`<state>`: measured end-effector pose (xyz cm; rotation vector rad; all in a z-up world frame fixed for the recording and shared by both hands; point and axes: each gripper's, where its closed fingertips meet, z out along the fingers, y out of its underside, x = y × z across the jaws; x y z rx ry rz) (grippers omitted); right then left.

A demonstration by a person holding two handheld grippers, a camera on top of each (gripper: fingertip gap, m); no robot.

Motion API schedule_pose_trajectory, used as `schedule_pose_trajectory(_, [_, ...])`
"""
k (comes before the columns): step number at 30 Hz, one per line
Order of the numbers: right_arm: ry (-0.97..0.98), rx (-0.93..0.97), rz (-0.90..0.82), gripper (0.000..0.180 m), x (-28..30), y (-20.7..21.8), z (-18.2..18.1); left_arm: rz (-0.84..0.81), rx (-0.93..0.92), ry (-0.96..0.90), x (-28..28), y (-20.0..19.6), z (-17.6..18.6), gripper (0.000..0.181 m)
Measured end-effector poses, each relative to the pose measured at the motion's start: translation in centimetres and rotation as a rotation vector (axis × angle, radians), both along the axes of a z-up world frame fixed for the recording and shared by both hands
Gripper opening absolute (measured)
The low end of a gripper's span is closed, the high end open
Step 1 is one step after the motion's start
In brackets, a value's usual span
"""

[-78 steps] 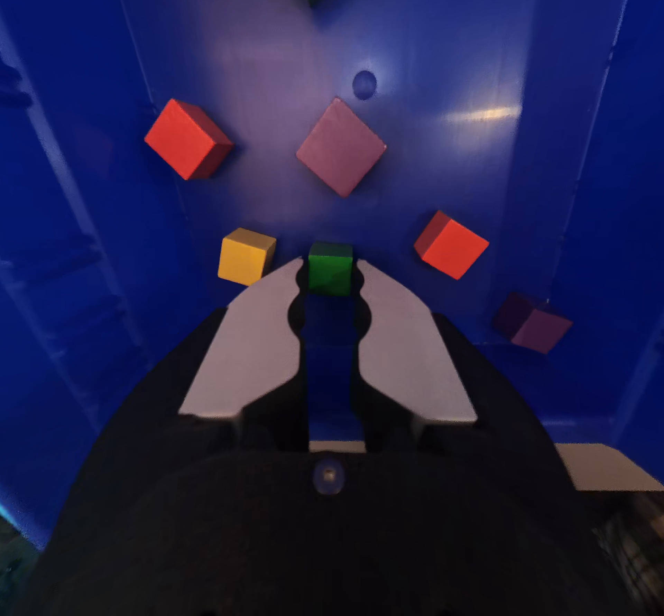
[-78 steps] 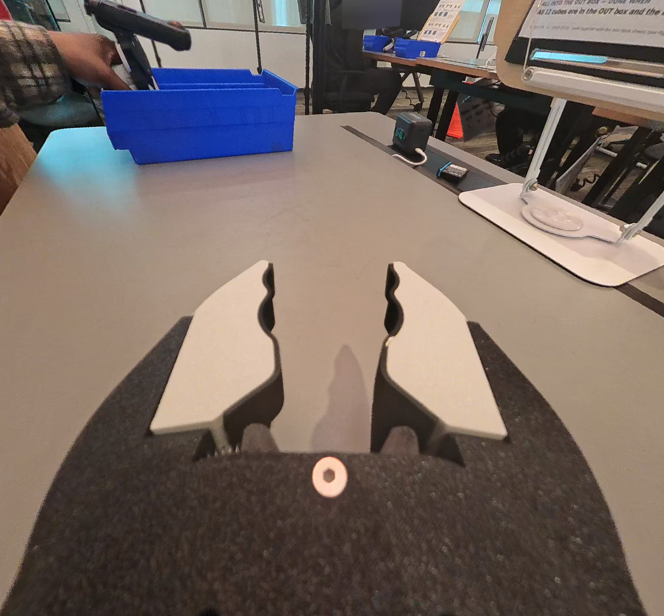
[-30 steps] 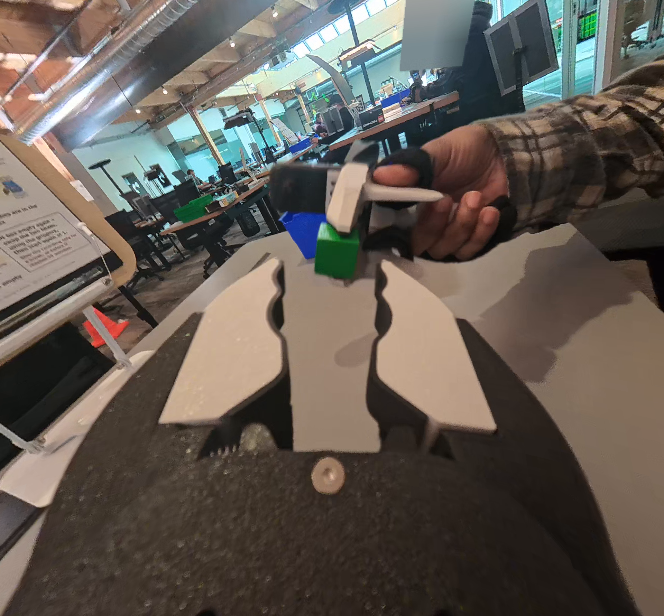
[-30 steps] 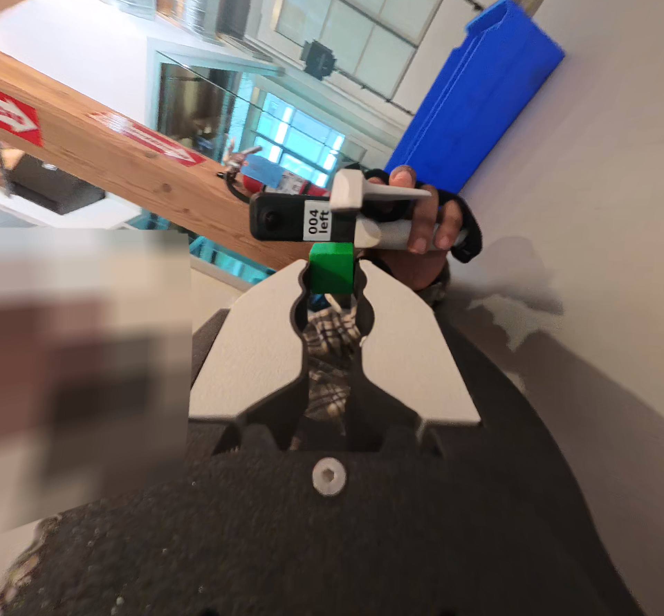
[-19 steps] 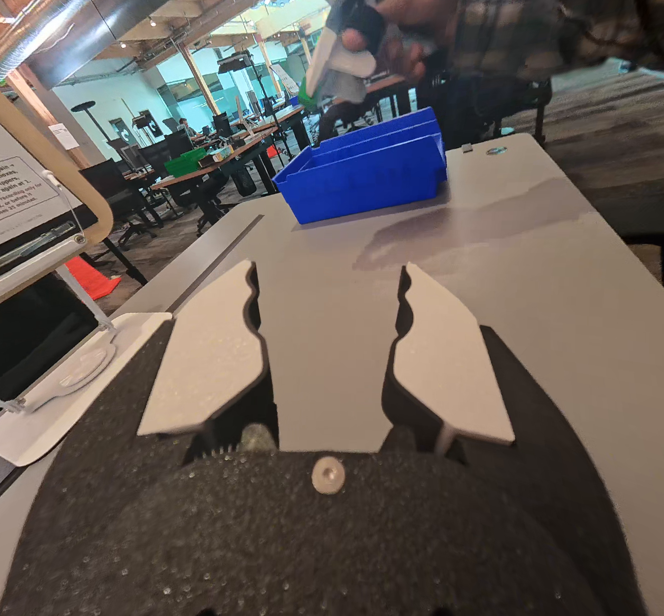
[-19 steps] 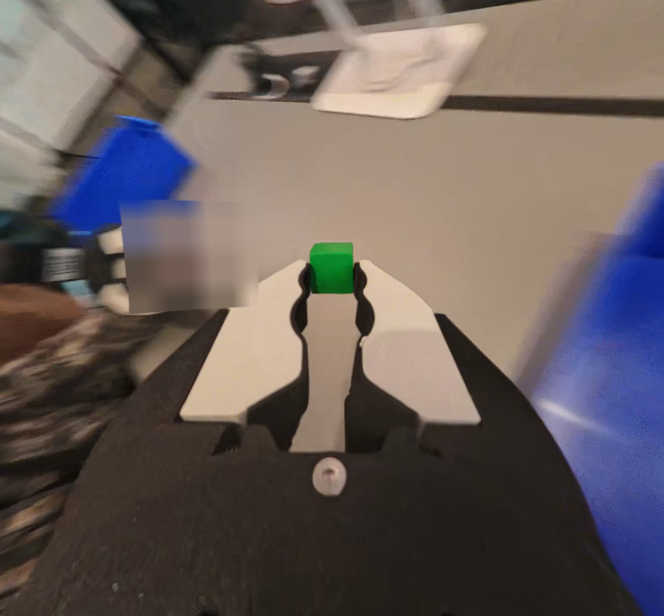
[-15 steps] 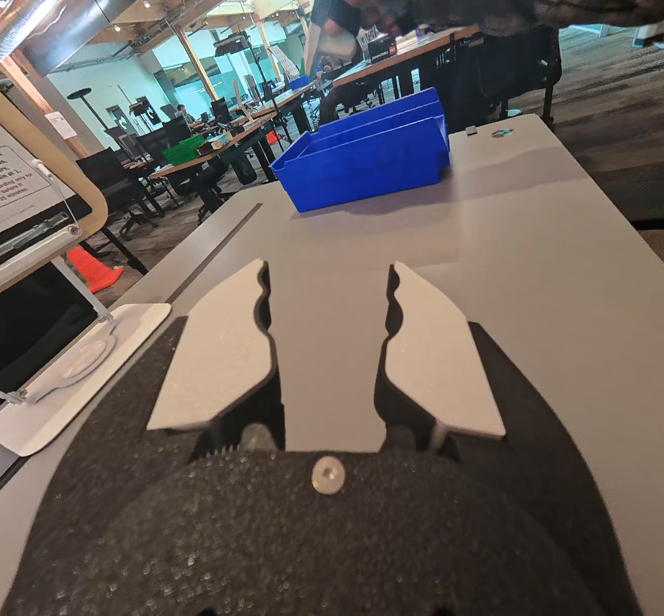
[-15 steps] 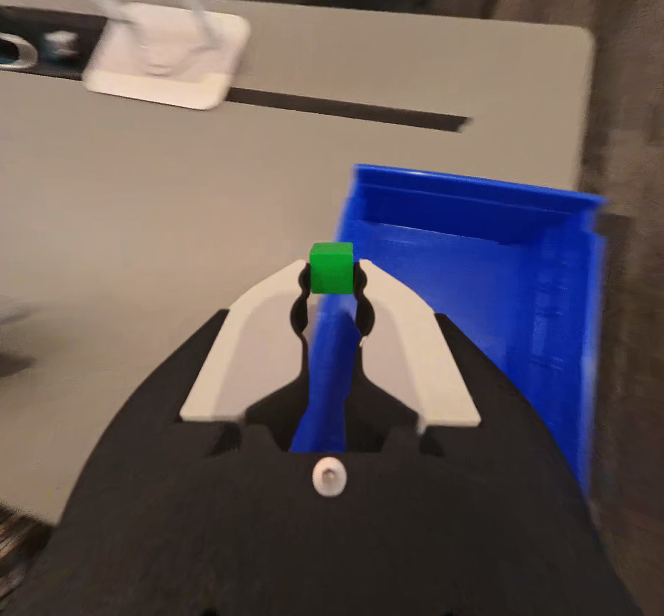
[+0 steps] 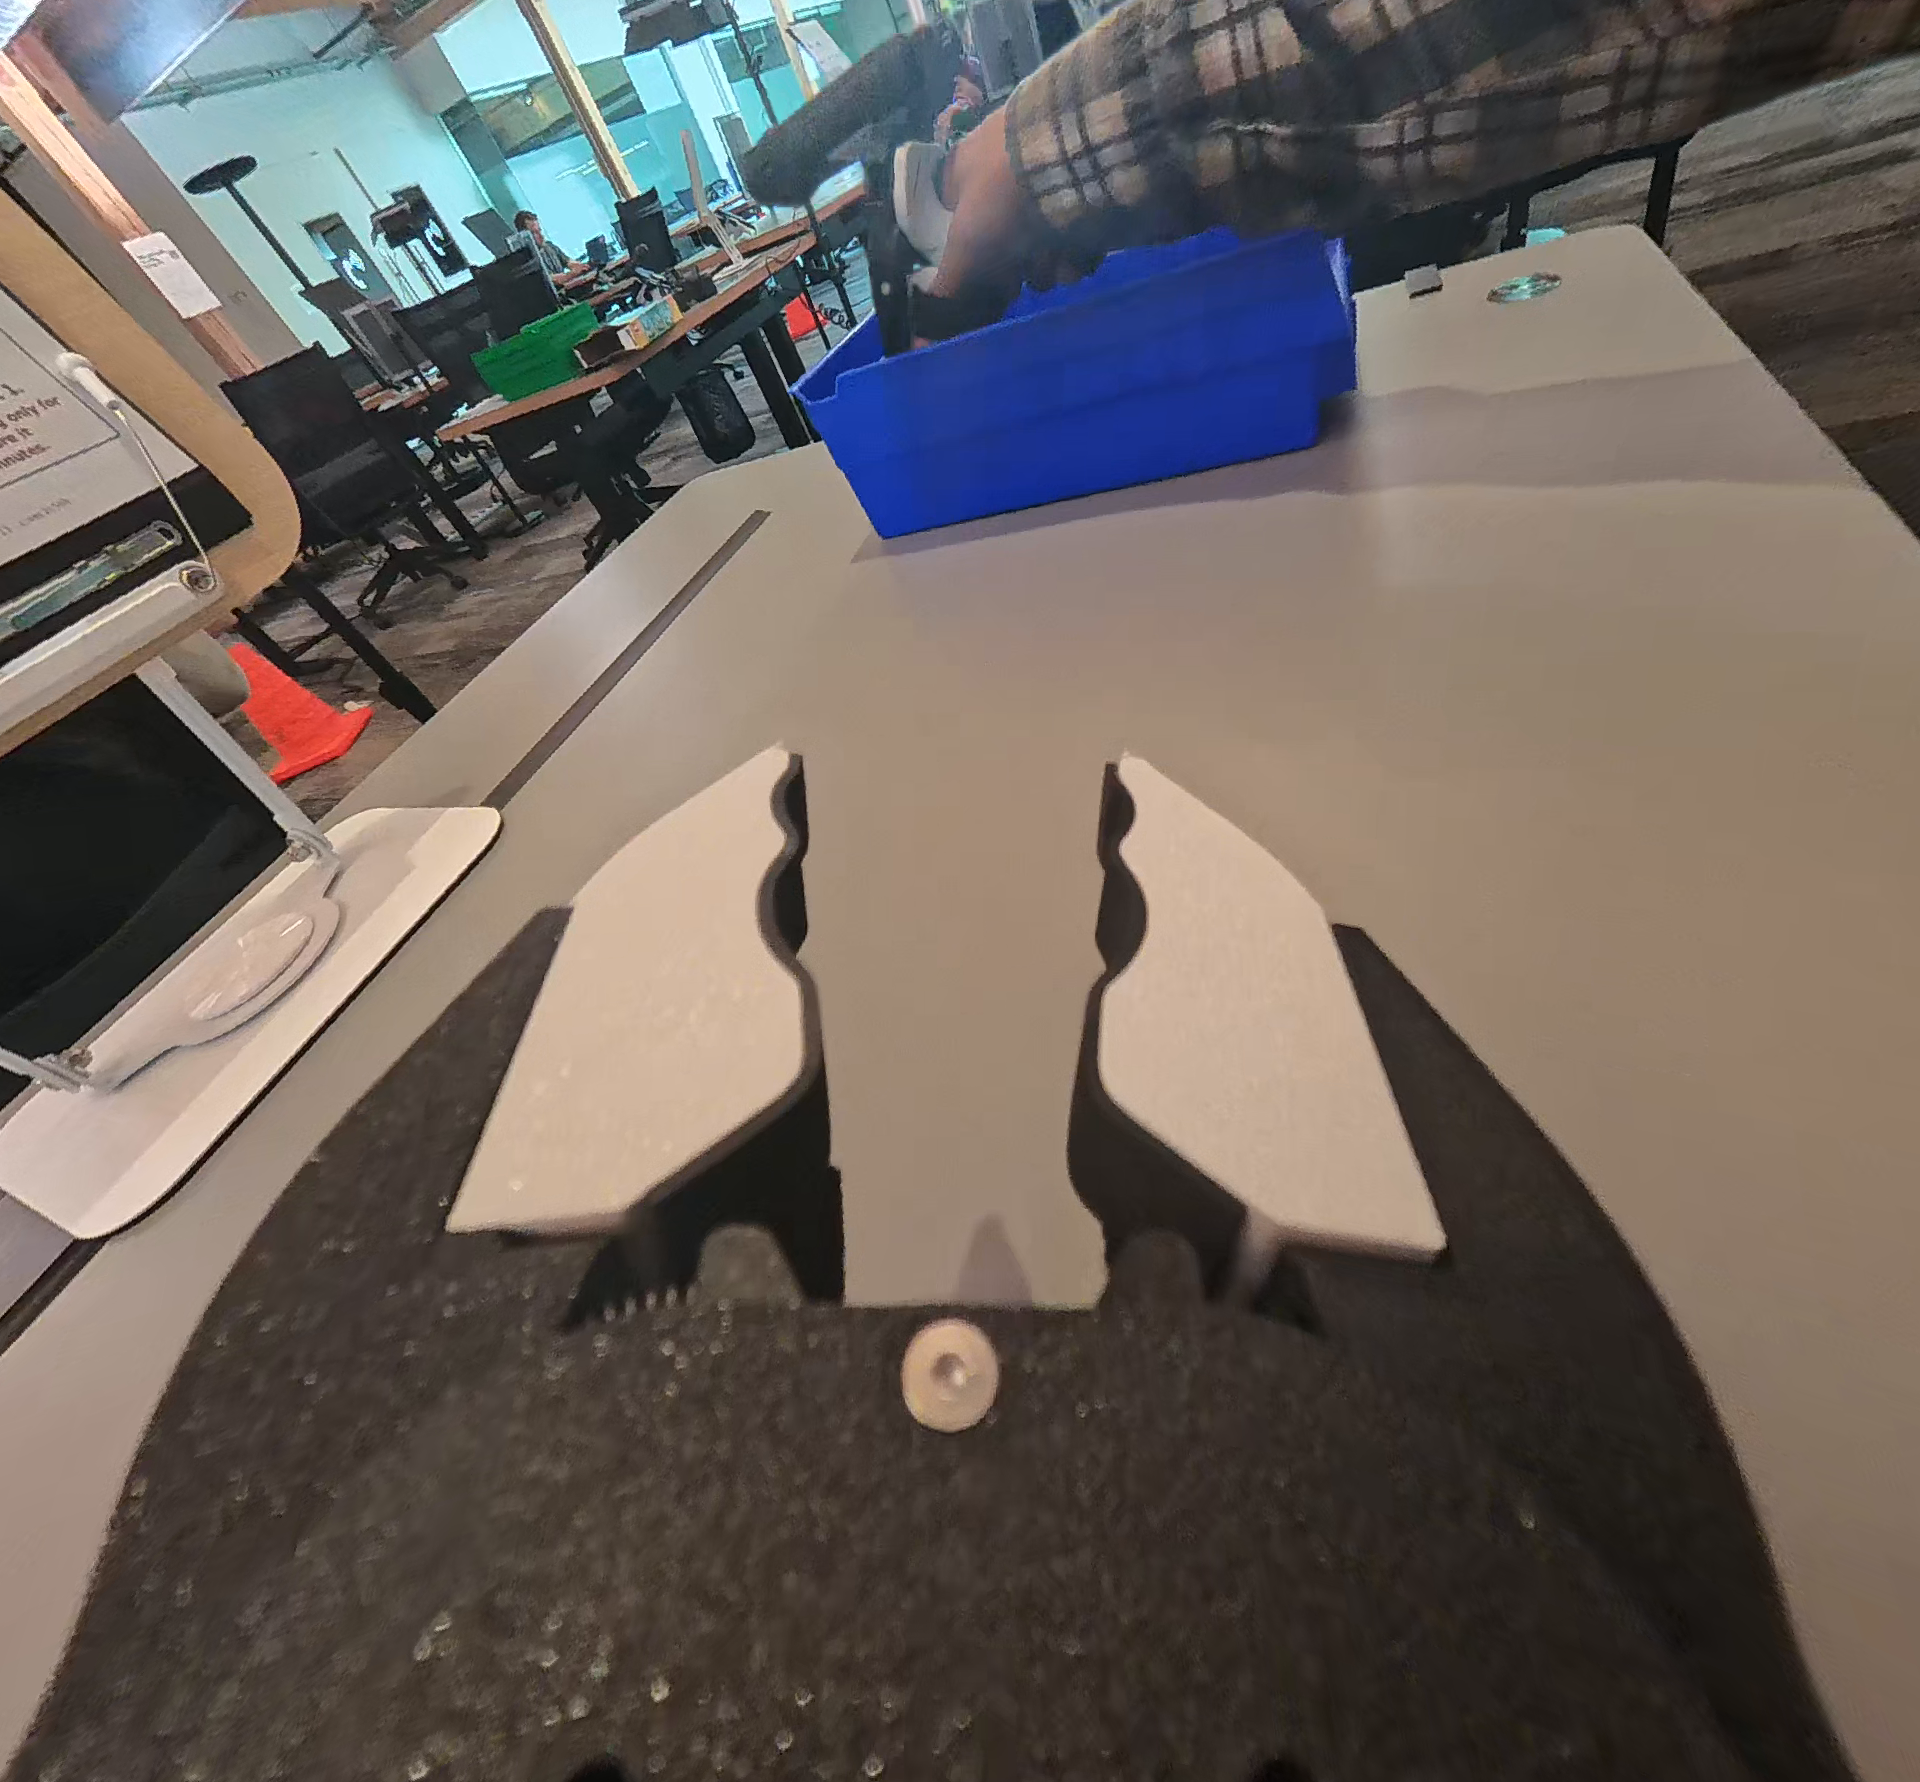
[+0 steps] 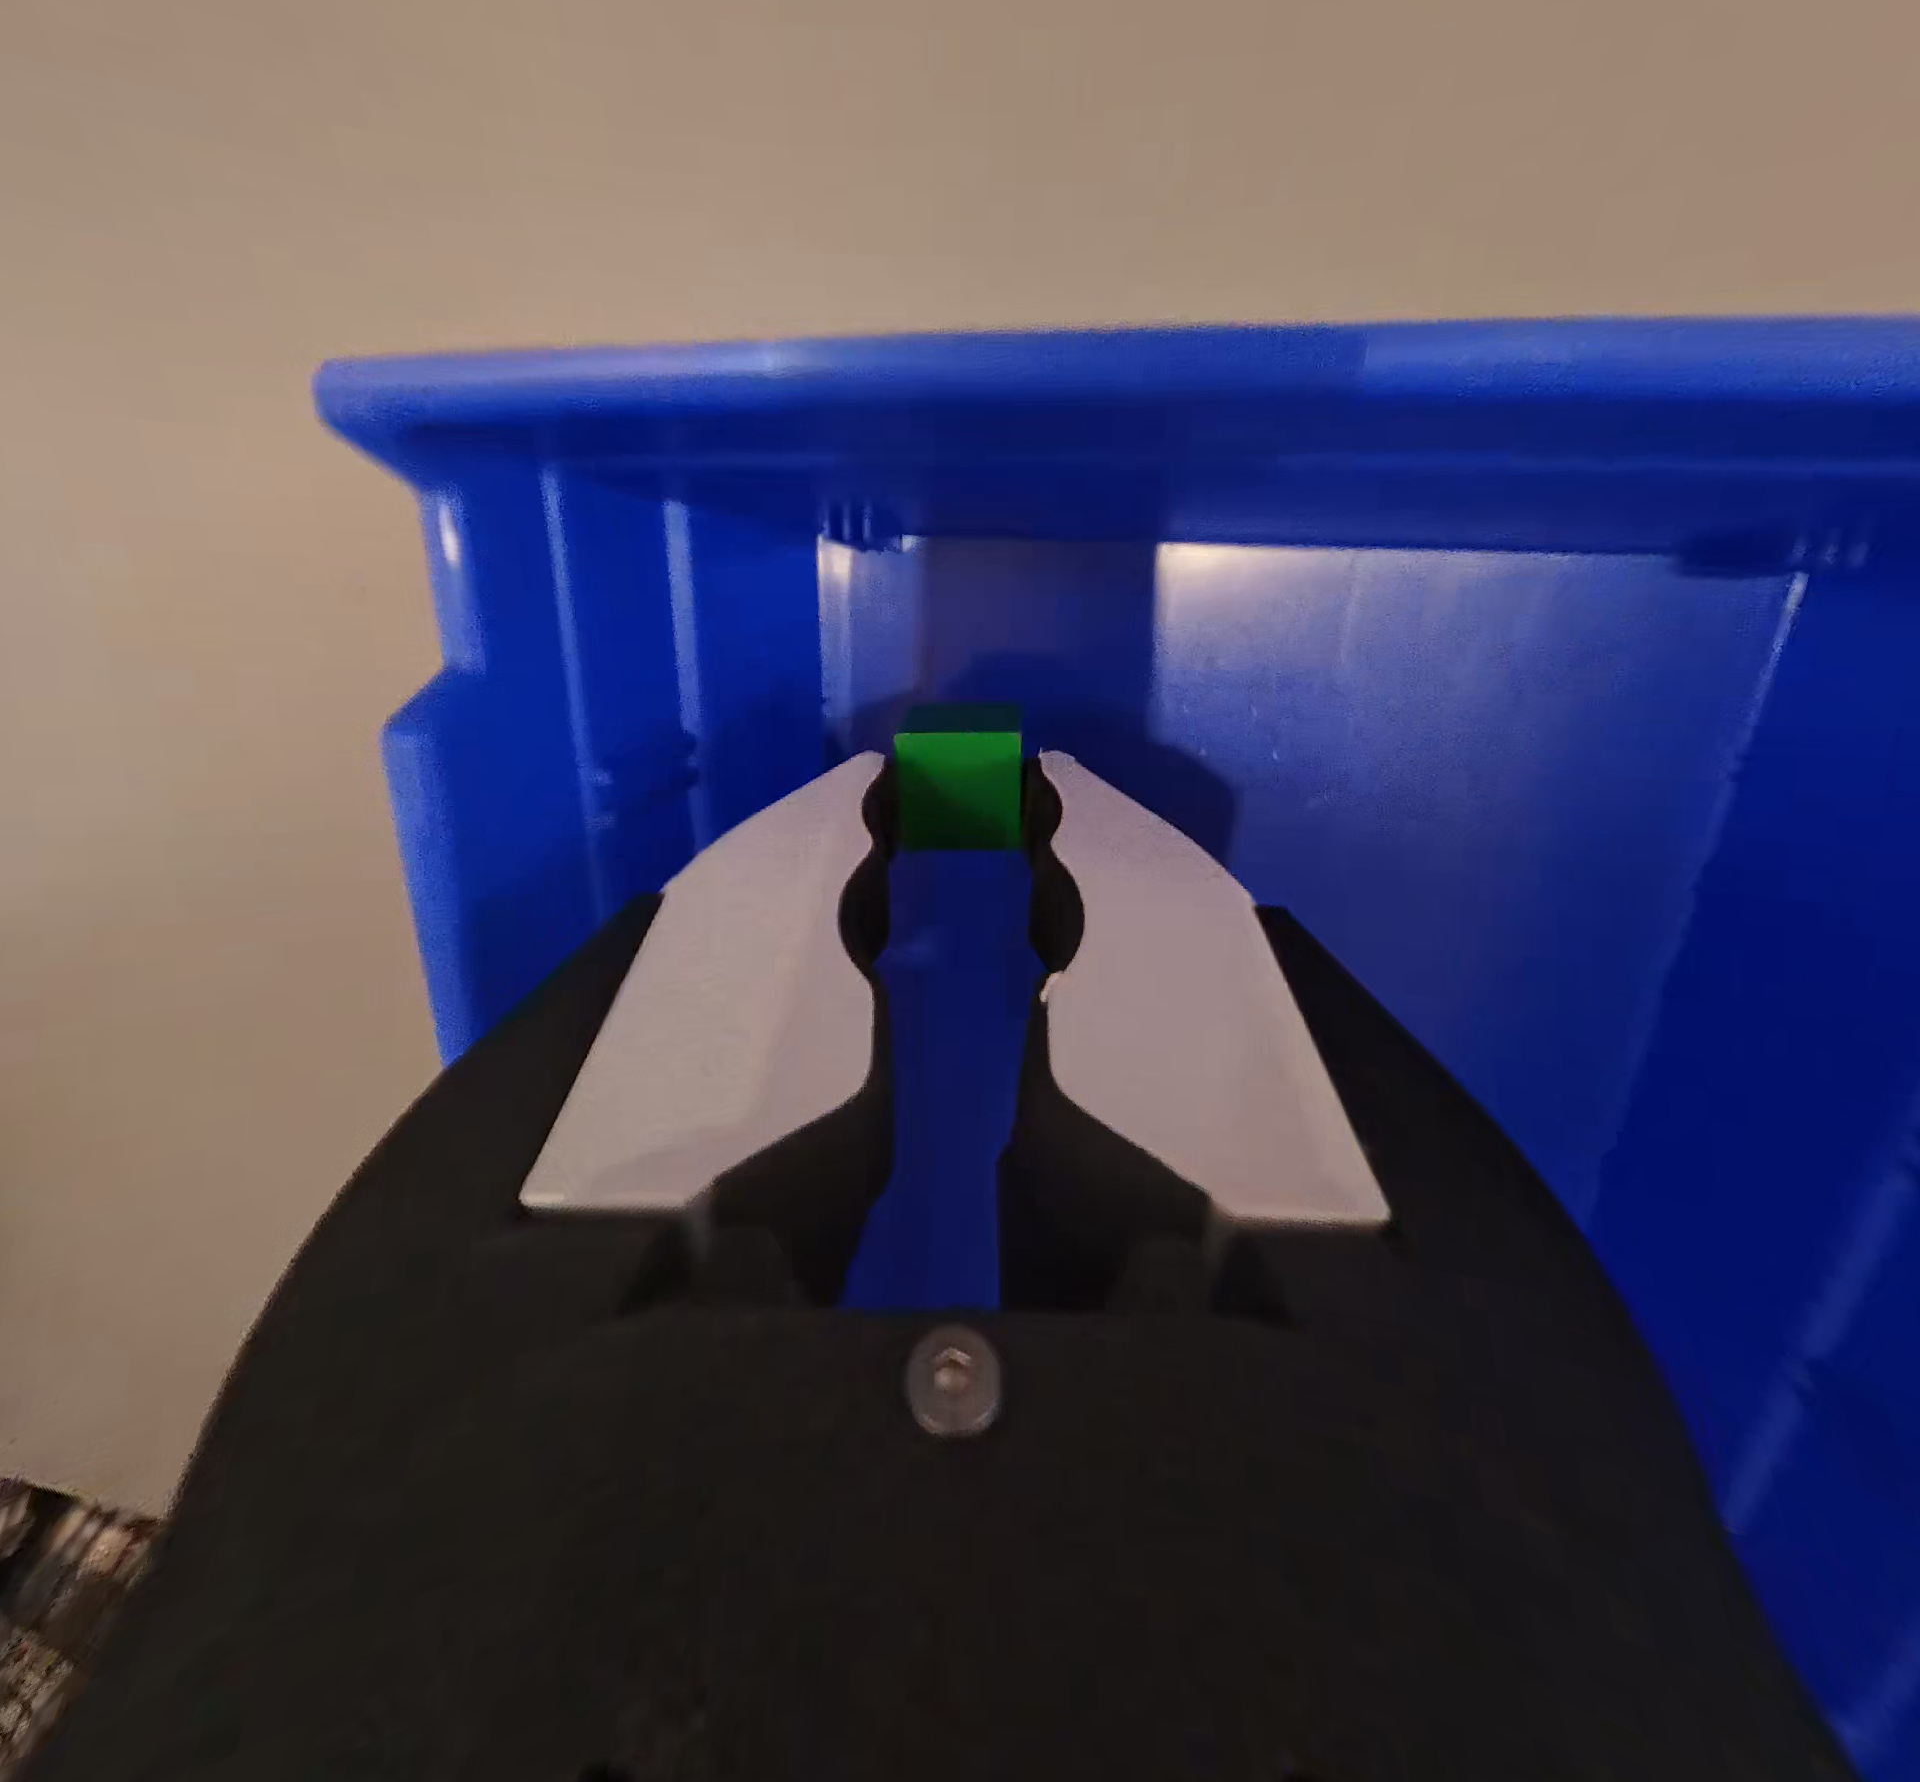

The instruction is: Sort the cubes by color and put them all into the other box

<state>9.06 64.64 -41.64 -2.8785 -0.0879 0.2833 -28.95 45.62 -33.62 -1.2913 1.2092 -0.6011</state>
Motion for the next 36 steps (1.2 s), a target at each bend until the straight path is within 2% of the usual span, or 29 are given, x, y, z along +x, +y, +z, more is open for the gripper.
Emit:
schedule_pose_trajectory(6, [0.011,0.004,-0.004,0.023,-0.6,1.2,-1.7,0.005,0.000,0.014,-0.1,0.2,-0.2,0.052])
schedule_pose_trajectory(9, [-0.013,0.016,-0.016,0.044,0.1,1.3,-1.3,0.017,-0.001,0.006,-0.4,0.4,0.0,0.053])
schedule_pose_trajectory(11, [-0.020,0.038,-0.023,0.047,0.8,1.2,0.2,0.026,-0.005,-0.005,-0.6,0.6,0.2,0.053])
schedule_pose_trajectory(14, [-0.051,0.117,-0.031,0.049,1.8,0.8,5.3,0.029,-0.011,-0.023,-0.7,0.6,0.6,0.053])
schedule_pose_trajectory(17, [-0.055,0.311,0.017,0.049,0.5,0.3,13.6,0.029,-0.009,-0.029,-0.6,0.6,0.7,0.053])
schedule_pose_trajectory(20, [-0.040,0.520,0.148,0.049,-4.4,-2.0,20.6,0.031,0.004,-0.016,-0.5,0.4,0.7,0.053])
schedule_pose_trajectory(23, [0.021,0.692,0.298,0.054,-11.4,-5.0,23.1,0.035,0.026,-0.010,-0.5,0.3,1.0,0.053])
schedule_pose_trajectory(26, [0.111,0.821,0.454,0.061,-19.3,-7.6,20.8,0.041,0.040,-0.016,-0.6,0.3,1.4,0.053])
schedule_pose_trajectory(30, [0.250,0.927,0.591,0.062,-28.3,-9.4,14.2,0.054,0.046,-0.028,-0.9,0.5,1.7,0.053])
schedule_pose_trajectory(33, [0.353,1.008,0.616,0.062,-32.7,-9.3,10.2,0.078,0.060,-0.039,-1.7,1.0,2.5,0.054])
schedule_pose_trajectory(36, [0.411,1.048,0.646,0.064,-35.3,-9.5,8.0,0.103,0.068,-0.050,-3.9,1.0,4.5,0.059])
